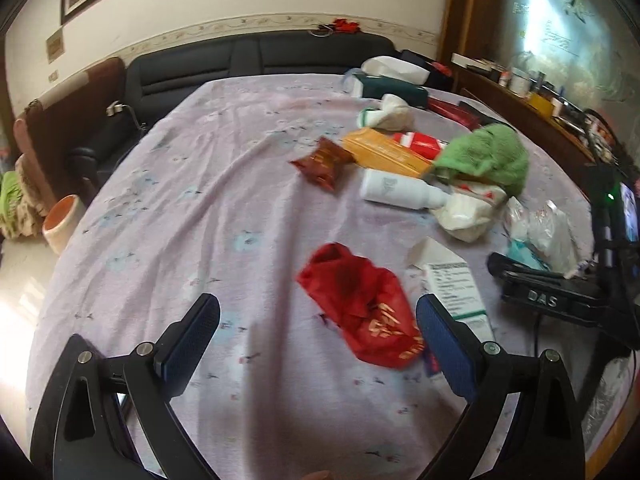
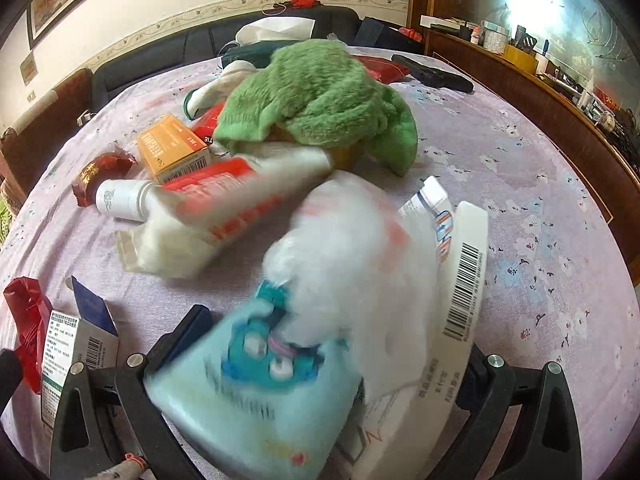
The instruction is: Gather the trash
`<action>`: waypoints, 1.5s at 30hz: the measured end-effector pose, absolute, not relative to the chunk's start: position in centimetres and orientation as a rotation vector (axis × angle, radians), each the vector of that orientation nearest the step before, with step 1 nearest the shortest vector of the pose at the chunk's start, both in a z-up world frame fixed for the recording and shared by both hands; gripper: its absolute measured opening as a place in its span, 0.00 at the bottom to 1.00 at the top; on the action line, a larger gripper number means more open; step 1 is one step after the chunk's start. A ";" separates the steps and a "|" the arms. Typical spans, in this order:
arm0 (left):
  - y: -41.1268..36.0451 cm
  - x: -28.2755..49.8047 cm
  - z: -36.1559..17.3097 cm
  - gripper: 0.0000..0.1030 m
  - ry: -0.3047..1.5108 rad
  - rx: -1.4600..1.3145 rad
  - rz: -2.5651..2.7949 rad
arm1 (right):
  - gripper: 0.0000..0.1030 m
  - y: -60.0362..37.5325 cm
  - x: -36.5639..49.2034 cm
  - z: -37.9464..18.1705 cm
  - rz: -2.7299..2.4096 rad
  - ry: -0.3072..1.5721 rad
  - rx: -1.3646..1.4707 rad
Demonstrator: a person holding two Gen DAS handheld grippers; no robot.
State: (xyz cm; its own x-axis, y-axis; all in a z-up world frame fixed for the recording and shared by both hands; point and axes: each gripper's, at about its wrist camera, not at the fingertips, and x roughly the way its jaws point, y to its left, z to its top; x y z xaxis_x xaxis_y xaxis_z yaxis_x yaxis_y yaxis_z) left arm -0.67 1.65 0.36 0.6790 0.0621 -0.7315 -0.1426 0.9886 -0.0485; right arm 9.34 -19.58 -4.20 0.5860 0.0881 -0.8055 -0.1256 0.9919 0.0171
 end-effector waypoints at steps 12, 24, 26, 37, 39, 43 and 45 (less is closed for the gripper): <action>2.1 -2.3 1.7 0.95 0.753 -0.086 0.180 | 1.00 -19.6 9.4 -4.2 0.125 0.937 -0.044; 0.6 -4.8 4.4 0.95 0.708 -0.046 0.151 | 1.00 -19.3 9.6 -4.3 0.125 0.937 -0.045; 0.2 -5.3 4.9 0.95 0.691 -0.039 0.148 | 1.00 -19.5 9.6 -4.2 0.129 0.938 -0.040; -2.0 -9.5 6.4 0.95 0.676 -0.014 0.116 | 0.97 -25.4 -1.9 3.6 0.110 0.732 0.065; -2.4 -10.7 6.7 0.95 0.671 -0.010 0.110 | 0.97 -25.5 -4.3 5.1 0.102 0.683 0.047; -3.0 -12.2 7.2 0.95 0.663 -0.008 0.109 | 0.97 -25.4 -8.4 6.8 0.108 0.633 0.047; -3.2 -13.3 7.6 0.95 0.649 -0.010 0.111 | 0.97 -25.5 -10.0 7.4 0.101 0.614 0.058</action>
State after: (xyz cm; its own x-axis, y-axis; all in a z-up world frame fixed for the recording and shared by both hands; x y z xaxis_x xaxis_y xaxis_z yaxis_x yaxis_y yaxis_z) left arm -13.27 -3.16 7.63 0.7908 0.0996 -0.6039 -0.1060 0.9940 0.0251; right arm -9.99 -25.46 7.45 0.8128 0.1123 -0.5716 -0.0776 0.9934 0.0848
